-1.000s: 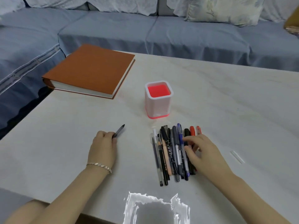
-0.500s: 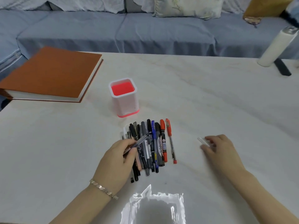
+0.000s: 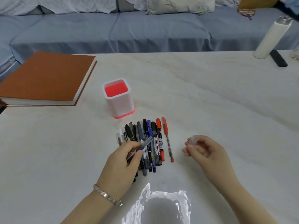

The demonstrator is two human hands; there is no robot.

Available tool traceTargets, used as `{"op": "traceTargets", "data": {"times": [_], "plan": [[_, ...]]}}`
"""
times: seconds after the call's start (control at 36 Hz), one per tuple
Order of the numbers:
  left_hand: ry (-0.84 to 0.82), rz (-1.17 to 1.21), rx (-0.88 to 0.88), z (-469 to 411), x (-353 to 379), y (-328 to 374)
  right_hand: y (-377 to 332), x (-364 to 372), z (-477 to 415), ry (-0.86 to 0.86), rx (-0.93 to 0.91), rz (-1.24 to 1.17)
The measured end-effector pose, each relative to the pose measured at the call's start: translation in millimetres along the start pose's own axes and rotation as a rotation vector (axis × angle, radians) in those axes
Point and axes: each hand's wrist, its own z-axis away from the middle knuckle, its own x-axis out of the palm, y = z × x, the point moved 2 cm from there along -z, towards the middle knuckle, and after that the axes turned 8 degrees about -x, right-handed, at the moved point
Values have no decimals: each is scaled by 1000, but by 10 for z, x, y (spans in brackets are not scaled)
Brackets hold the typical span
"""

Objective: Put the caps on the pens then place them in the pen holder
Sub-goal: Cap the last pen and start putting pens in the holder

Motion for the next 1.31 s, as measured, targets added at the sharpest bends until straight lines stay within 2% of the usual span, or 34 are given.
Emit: {"op": "traceTargets", "data": {"times": [0.14,0.33,0.47,0.61,0.69,0.89,1.06,1.31], "plan": [[-11,0,24,45,-7,7,-133,108,75,-4,-122,-52],[-21,-4,47,104,-53,36,-179,196,112,-67,-237,125],[-28,16,58,135,-75,42,-166,209,129,-60,-200,230],[-29,27,44,161,-97,41,-121,230,138,-167,-88,302],[-33,33,33,180,-93,27,-123,237,136,-126,-23,195],[-61,21,40,198,-103,27,-163,251,121,-59,192,-218],[-72,41,42,213,-83,22,-117,270,116,-69,174,-340],[-70,48,56,216,-61,1,-88,340,133,-85,207,-367]]}}
